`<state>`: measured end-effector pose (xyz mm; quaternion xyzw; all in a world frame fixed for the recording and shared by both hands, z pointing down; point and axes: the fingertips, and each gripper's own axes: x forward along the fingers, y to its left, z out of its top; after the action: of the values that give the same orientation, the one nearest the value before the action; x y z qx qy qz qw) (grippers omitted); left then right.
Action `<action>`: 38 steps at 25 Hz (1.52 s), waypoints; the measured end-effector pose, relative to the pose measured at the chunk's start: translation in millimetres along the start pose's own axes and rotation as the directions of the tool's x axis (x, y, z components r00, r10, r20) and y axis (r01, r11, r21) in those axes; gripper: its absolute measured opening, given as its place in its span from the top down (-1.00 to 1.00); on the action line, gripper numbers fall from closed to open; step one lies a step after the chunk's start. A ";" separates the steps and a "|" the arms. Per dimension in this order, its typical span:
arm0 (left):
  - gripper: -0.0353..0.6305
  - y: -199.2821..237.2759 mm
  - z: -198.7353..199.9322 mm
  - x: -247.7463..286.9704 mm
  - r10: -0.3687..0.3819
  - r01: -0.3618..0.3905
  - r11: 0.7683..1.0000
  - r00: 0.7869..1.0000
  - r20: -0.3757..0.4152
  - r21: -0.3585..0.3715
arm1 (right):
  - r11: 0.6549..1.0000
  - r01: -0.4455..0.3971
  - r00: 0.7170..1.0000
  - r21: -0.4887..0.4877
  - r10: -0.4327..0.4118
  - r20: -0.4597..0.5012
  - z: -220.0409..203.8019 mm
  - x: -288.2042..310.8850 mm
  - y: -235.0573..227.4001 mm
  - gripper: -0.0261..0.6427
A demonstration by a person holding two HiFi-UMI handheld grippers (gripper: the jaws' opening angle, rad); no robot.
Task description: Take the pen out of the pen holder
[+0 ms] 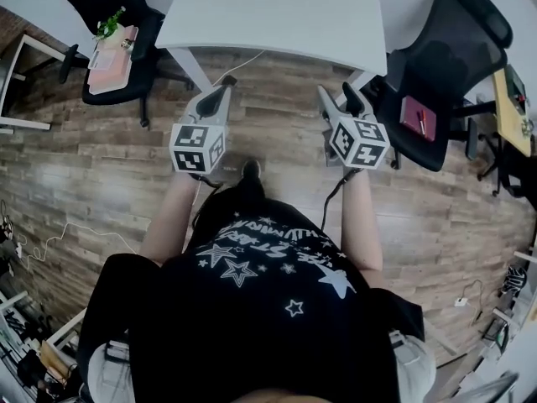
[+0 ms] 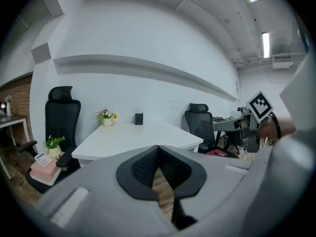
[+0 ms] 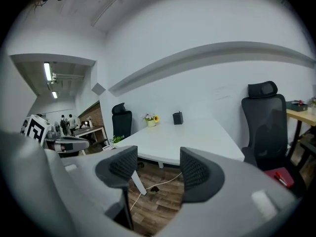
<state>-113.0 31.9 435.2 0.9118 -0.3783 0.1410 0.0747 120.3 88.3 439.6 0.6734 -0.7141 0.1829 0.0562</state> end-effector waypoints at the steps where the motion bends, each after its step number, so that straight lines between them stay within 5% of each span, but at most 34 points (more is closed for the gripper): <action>1: 0.86 7.4 5.3 10.2 -0.010 0.010 1.000 1.000 0.002 0.004 | 1.000 0.005 1.000 -0.007 -0.005 0.000 6.4 11.9 -1.0 0.11; 18: 0.86 118.6 23.2 123.9 -0.068 0.067 0.997 0.997 -0.039 -0.044 | 0.996 0.088 0.996 -0.005 -0.088 -0.035 56.4 155.6 -23.6 0.11; 38: 0.86 203.4 80.3 281.3 0.023 -0.026 0.999 0.997 -0.071 -0.047 | 1.000 -0.018 1.000 0.003 0.018 -0.024 162.5 376.4 -112.6 0.11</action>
<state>-51.9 -318.7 453.2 0.8995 -0.3900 0.1647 0.1080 225.3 -323.8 432.8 0.6648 -0.7192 0.1923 0.0622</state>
